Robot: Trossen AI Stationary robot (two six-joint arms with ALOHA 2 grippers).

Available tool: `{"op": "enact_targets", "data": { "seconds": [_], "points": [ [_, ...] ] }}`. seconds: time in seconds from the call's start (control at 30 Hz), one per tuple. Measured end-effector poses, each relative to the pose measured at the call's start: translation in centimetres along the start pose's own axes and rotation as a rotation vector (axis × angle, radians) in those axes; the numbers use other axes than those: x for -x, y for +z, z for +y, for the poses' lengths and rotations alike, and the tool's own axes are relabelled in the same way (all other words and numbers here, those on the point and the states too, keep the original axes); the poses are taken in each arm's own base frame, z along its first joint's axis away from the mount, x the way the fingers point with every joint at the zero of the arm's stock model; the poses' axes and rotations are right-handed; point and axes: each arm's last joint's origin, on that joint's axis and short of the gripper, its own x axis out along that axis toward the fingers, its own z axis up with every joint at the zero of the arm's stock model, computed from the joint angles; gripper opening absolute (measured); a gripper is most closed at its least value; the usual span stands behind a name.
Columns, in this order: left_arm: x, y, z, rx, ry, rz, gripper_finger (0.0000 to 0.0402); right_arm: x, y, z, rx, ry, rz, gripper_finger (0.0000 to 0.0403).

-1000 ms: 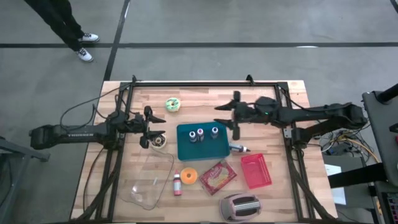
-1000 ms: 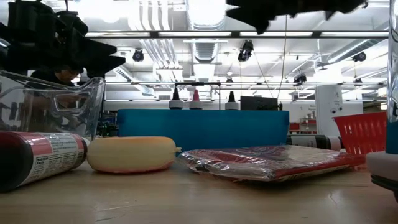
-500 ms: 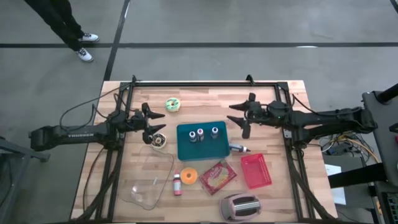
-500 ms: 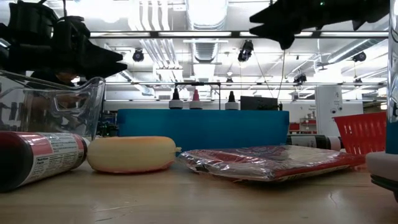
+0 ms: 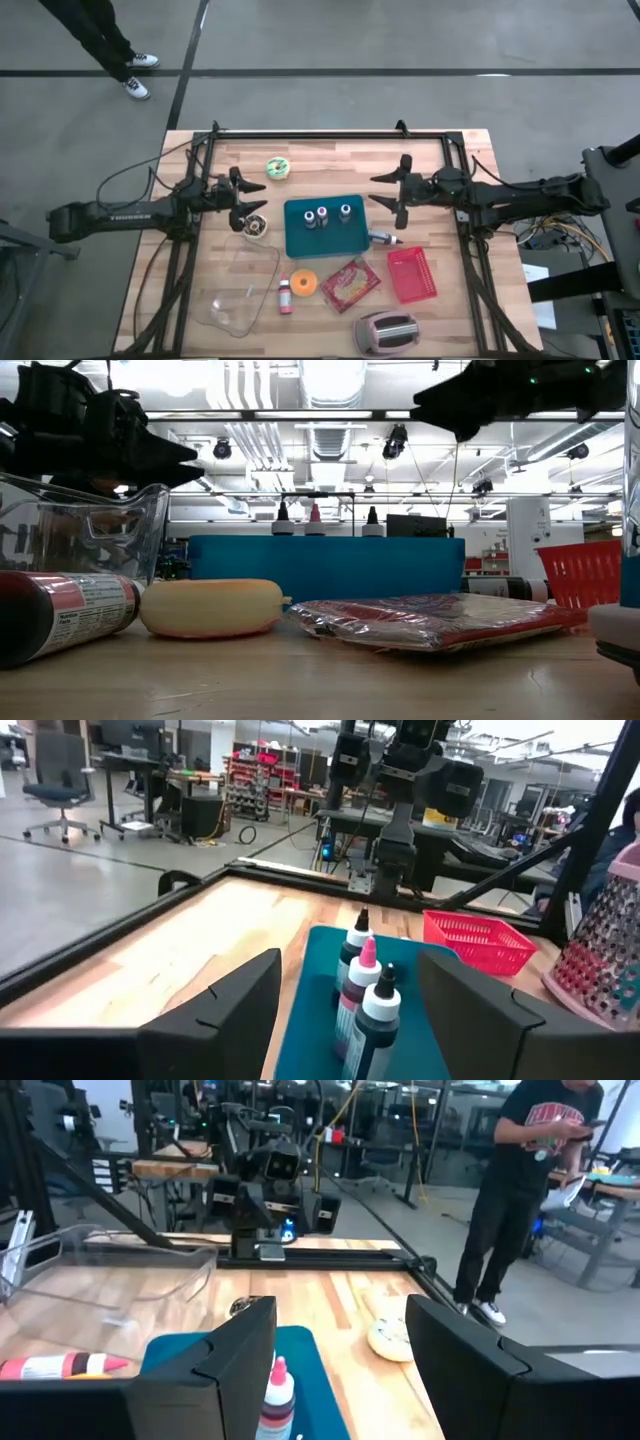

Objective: Pick & Place Food Item
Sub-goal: Put the green donut into the red bin

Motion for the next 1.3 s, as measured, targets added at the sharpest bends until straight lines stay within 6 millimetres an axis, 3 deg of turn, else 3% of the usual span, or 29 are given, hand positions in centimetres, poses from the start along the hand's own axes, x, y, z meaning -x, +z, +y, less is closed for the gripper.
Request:
{"op": "enact_targets", "data": {
  "seconds": [0.63,1.3],
  "points": [
    [-3.8,1.1,1.3,-0.099,0.160,0.327,0.0236,4.9,-4.3,-0.1,-0.052,-0.015,-0.119,0.0219],
    [-6.3,2.6,3.1,-0.005,0.252,0.382,0.0236,5.6,-6.0,-0.1,0.001,-0.042,-0.089,0.0219]
  ]
}}
